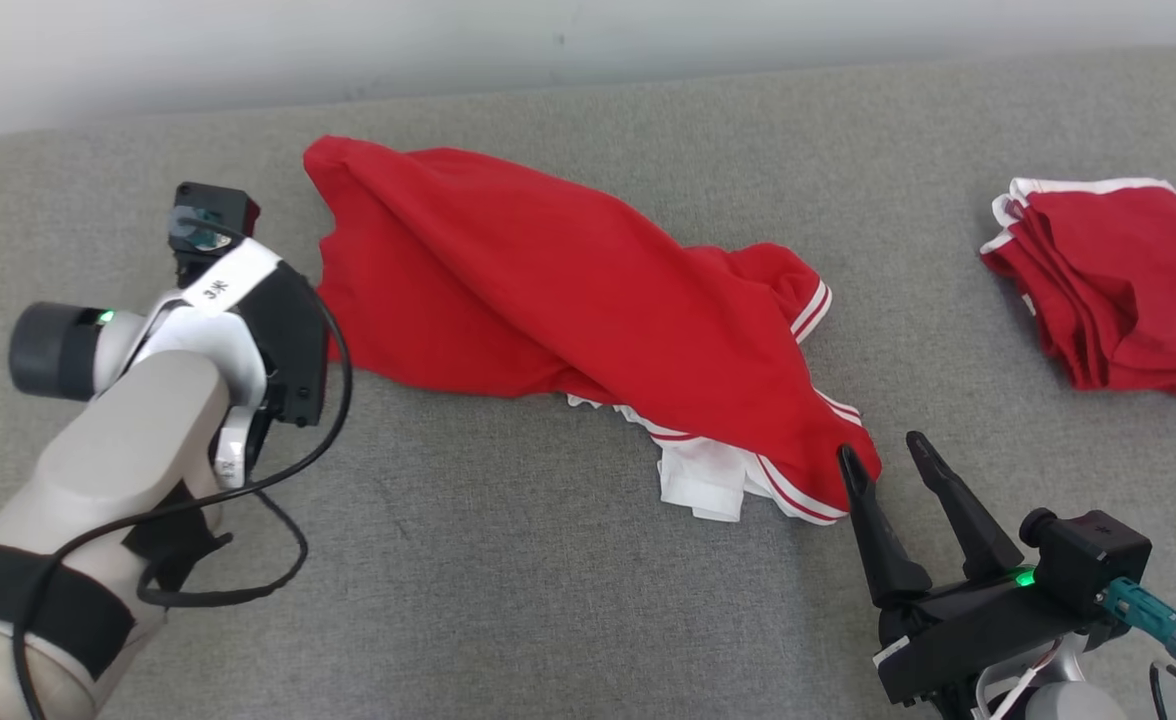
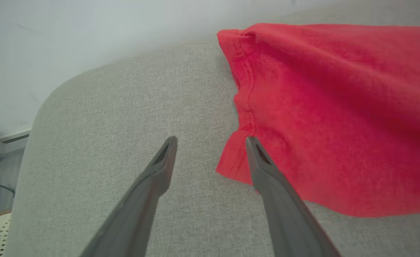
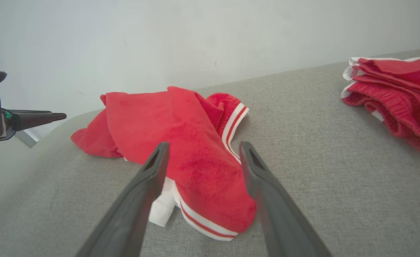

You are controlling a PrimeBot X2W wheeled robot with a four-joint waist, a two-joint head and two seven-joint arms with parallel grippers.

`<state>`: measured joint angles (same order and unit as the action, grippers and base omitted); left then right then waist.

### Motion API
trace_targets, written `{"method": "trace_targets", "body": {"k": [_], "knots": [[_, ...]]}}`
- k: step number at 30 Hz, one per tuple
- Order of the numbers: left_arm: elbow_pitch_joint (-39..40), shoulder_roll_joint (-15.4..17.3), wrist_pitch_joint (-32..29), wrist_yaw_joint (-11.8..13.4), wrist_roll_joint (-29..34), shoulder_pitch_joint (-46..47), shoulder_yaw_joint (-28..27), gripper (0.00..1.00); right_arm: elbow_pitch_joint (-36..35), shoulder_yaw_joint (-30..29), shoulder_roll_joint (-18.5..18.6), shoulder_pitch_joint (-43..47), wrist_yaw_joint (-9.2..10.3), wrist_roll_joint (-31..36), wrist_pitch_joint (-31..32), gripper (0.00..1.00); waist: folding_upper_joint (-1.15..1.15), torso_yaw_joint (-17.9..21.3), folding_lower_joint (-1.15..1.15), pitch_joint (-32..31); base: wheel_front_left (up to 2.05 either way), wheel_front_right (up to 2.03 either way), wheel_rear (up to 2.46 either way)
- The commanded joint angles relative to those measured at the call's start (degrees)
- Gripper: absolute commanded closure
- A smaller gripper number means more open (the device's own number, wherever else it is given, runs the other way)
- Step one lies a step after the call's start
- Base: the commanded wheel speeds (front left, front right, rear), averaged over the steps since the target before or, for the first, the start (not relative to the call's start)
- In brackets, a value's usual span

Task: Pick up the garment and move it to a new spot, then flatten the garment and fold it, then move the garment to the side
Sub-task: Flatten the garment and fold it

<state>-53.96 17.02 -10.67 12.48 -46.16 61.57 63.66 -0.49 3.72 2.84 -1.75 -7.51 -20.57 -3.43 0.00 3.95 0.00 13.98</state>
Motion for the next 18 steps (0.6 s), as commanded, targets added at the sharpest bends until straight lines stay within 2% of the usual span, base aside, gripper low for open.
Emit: {"method": "trace_targets", "body": {"k": [1, 12, 18], "knots": [[-0.4, 0.7, -0.2, -0.2, 0.4, -0.9, 0.1, 0.00, -0.4, -0.3, 0.1, -0.2, 0.01, 0.5, 0.2, 0.00, 0.00, 0.5, 0.00, 1.1, 0.00, 0.00, 0.00], [-1.0, 1.4, -2.1, -0.5, -0.7, -1.5, 0.4, 0.00, -1.6, -1.0, 0.1, -0.7, 0.01, 1.1, 0.6, 0.00, 0.00, 0.4, 0.00, 3.5, 0.00, 0.00, 0.00], [-0.1, 1.6, -2.1, -1.4, -1.7, -1.6, 0.0, 0.00, -2.2, -1.1, 0.1, -0.9, 0.01, 1.3, 0.8, 0.00, 0.00, 0.5, 0.00, 4.6, 0.00, 0.00, 0.00]]}}
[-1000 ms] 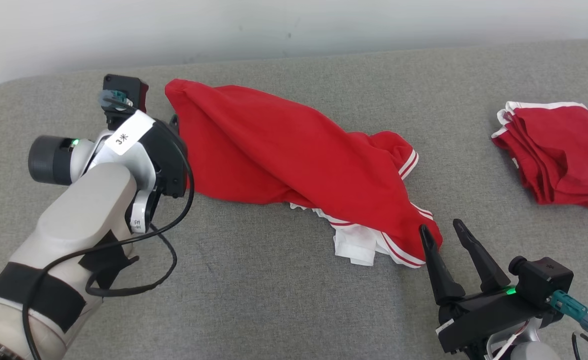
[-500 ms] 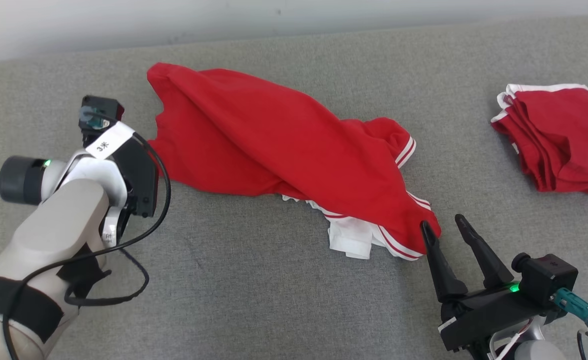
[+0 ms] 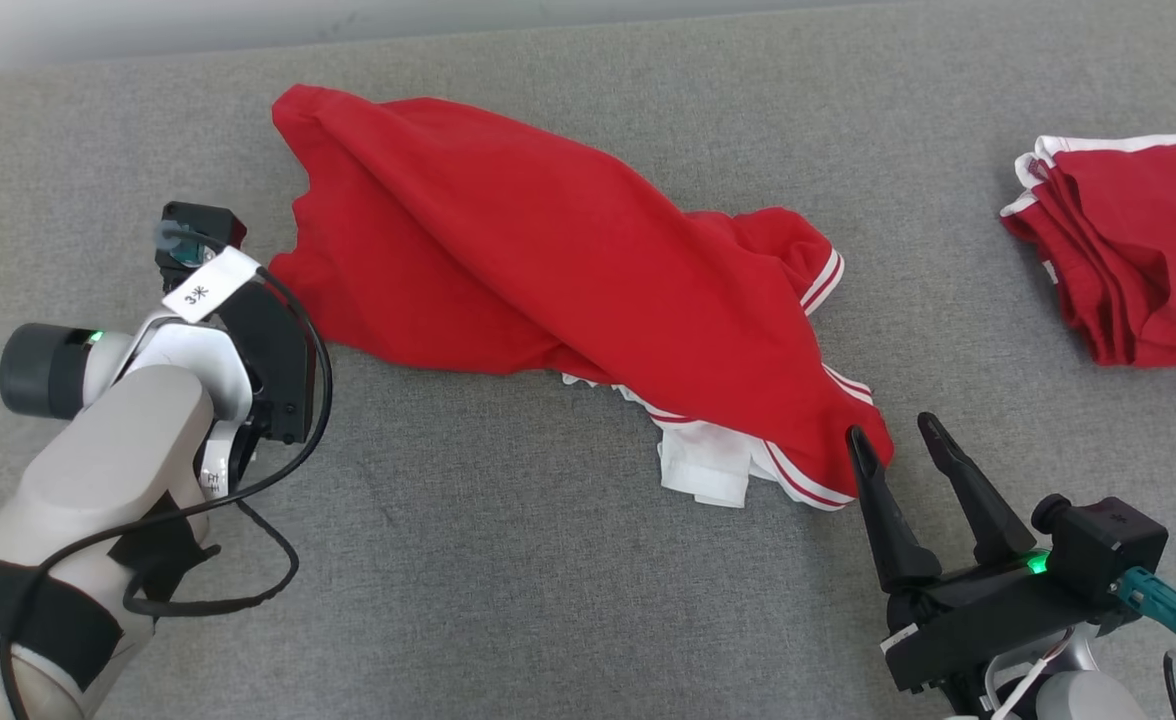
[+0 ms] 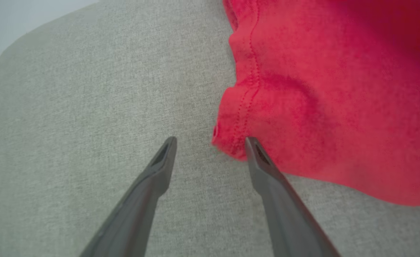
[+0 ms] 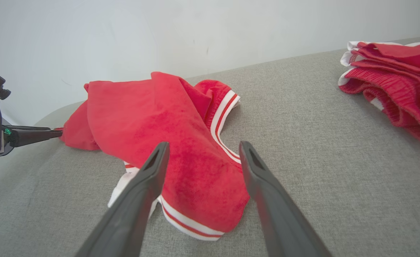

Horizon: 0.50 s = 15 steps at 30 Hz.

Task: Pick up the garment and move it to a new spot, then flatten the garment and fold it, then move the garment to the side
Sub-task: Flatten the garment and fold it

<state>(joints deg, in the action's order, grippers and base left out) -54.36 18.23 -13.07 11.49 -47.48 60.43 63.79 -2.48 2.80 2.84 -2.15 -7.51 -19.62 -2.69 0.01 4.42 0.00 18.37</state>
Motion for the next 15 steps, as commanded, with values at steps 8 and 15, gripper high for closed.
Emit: {"method": "trace_targets", "body": {"k": [8, 15], "knots": [[1.0, 0.6, 1.2, -2.8, -0.1, -0.6, 0.9, 0.00, -0.3, -0.1, 0.1, -0.8, 0.01, 0.4, 0.1, 0.00, -0.01, 0.3, 0.00, 1.0, 0.00, 0.00, 0.00], [0.5, 0.2, 0.4, -4.2, -1.7, -1.1, 0.3, 1.00, 0.0, -0.3, 0.1, -1.0, 0.01, 0.4, -0.2, 0.00, -0.01, 0.4, 0.00, 1.1, 0.00, 0.00, 0.00]]}}
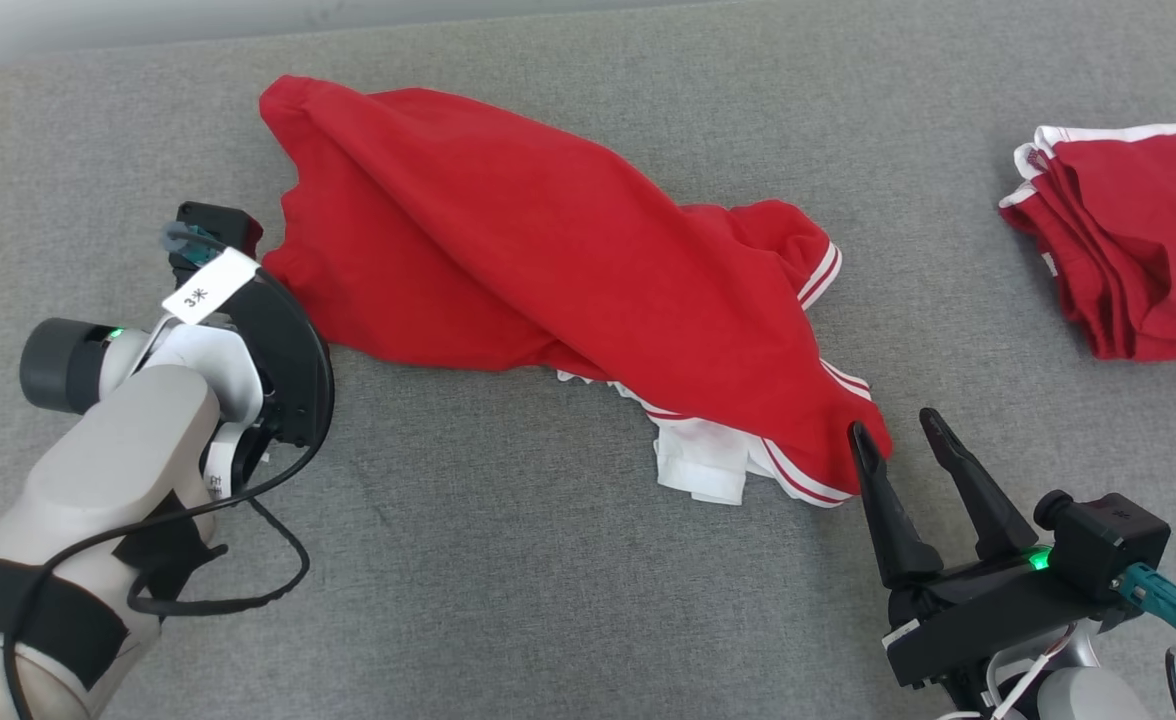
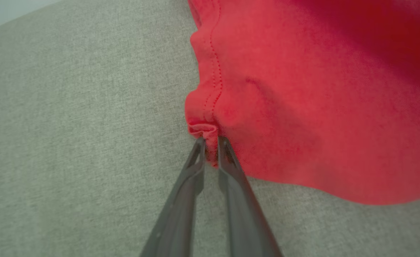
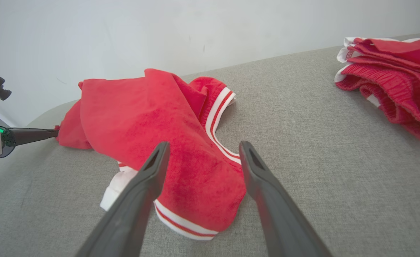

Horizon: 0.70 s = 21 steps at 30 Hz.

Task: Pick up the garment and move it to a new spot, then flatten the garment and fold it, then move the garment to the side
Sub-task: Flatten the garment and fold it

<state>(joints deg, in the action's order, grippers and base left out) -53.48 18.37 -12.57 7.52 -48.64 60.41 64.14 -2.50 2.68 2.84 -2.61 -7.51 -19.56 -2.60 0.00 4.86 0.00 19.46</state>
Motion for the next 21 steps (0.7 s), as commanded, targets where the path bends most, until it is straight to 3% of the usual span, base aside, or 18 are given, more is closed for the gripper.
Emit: {"method": "trace_targets", "body": {"k": [1, 14, 21], "knots": [[-0.4, 0.0, -0.1, -0.3, -0.7, -1.0, -0.1, 1.00, 0.0, -0.3, 0.1, -0.5, 0.01, 0.3, -0.4, 0.00, 0.00, -0.2, 0.00, -0.1, 0.00, 0.00, 0.00], [3.9, -1.8, 7.6, 1.4, -5.7, -1.6, -6.4, 1.00, 0.0, -1.0, 0.1, 0.0, 0.01, 0.8, 0.3, 0.00, 0.00, -5.3, 0.00, -2.4, 0.00, 0.00, 0.00], [16.3, 0.1, 12.8, 5.2, -7.8, -2.0, -11.1, 1.00, 0.0, -1.7, 0.1, 1.2, 0.01, 0.9, 0.8, 0.00, 0.00, -8.4, 0.00, -4.9, 0.00, 0.00, 0.00]]}}
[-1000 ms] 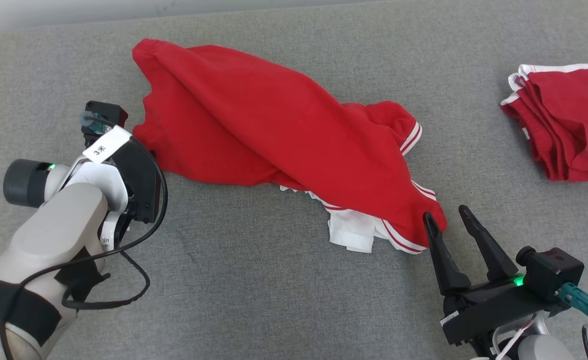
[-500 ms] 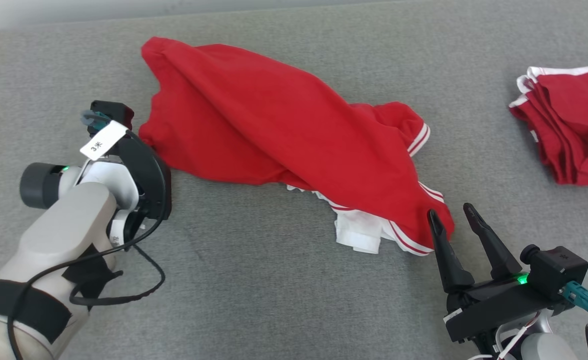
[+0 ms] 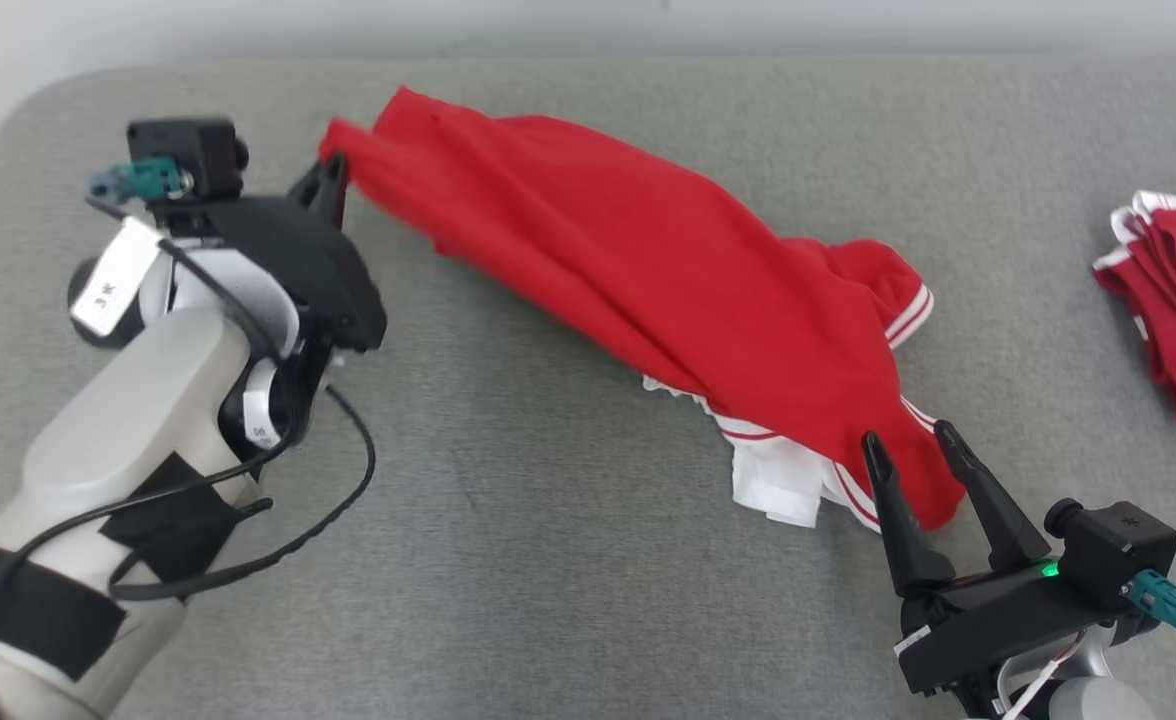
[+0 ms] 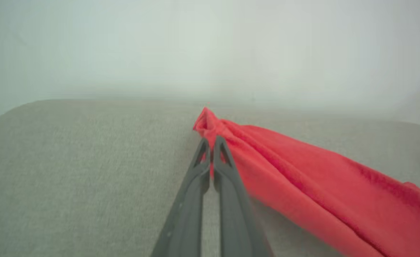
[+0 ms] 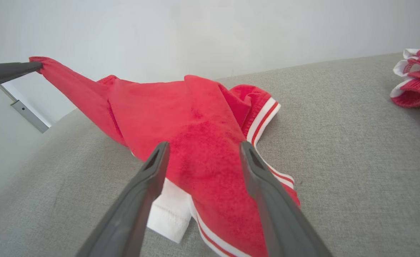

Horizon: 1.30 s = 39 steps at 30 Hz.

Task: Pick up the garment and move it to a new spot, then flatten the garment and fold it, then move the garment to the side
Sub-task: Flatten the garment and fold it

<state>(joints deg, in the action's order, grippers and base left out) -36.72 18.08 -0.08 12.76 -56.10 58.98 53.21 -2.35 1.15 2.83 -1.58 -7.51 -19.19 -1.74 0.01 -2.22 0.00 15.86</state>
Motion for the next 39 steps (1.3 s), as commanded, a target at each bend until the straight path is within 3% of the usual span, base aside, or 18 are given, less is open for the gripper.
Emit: {"method": "trace_targets", "body": {"k": [1, 7, 14, 20, 25, 27, 29, 36, 37, 39], "knots": [[2.2, 1.0, 0.4, 0.9, -0.3, -0.7, -0.6, 1.00, -0.2, -0.2, 0.1, 0.3, 0.01, 0.4, 0.0, 0.00, -0.01, -1.6, 0.00, -1.7, 0.00, 0.00, 0.00], [21.0, 6.9, -0.9, 10.1, 1.6, -2.8, -2.1, 1.00, 0.2, 0.0, 0.1, 1.0, 0.01, -0.3, 0.1, 0.00, -0.01, -2.4, 0.00, -3.4, 0.00, 0.00, 0.00], [42.2, 16.8, -5.3, 22.0, 3.5, -9.5, -2.6, 1.00, 0.2, 0.1, 0.1, 1.4, 0.01, -0.6, 0.2, 0.00, -0.01, -2.3, 0.00, -5.0, 0.00, 0.00, 0.00], [56.2, 23.3, -8.3, 29.4, 5.7, -14.0, -1.0, 1.00, -0.1, 0.0, 0.1, 1.7, 0.01, -0.5, 0.3, 0.00, -0.01, -2.2, 0.00, -5.1, 0.00, 0.00, 0.00], [64.4, 26.1, -8.6, 35.1, 7.3, -15.2, -2.0, 1.00, -0.3, 0.0, 0.1, 1.7, 0.01, -0.5, 0.0, 0.00, -0.01, -2.1, 0.00, -4.8, 0.00, 0.00, 0.00], [64.9, 26.4, -9.4, 35.0, 6.9, -14.5, -1.9, 1.00, -0.4, 0.1, 0.1, 1.6, 0.01, -0.5, 0.0, 0.00, -0.01, -2.0, 0.00, -4.5, 0.00, 0.00, 0.00], [63.1, 24.9, -10.5, 33.1, 5.8, -13.1, -1.4, 1.00, -0.3, 0.4, 0.1, 1.2, 0.01, -0.4, 0.0, 0.00, -0.01, -1.7, 0.00, -4.2, 0.00, 0.00, 0.00], [41.5, 17.0, -16.2, 22.7, 4.6, -5.4, 4.6, 1.00, 0.2, 2.6, 0.2, -0.2, 0.02, -0.6, -0.1, 0.00, -0.01, 1.3, 0.00, -2.8, 0.00, 0.00, 0.00], [41.5, 17.0, -16.2, 22.7, 4.6, -5.4, 4.6, 1.00, 0.2, 2.6, 0.2, -0.2, 0.02, -0.6, -0.1, 0.00, -0.01, 1.3, 0.00, -2.8, 0.00, 0.00, 0.00], [34.7, 14.8, -16.5, 20.1, 4.9, -3.4, 5.7, 1.00, 0.4, 2.9, 0.1, -0.4, 0.01, -0.7, -0.3, 0.00, -0.01, 2.7, 0.00, -2.1, 0.00, 0.00, 0.00]]}}
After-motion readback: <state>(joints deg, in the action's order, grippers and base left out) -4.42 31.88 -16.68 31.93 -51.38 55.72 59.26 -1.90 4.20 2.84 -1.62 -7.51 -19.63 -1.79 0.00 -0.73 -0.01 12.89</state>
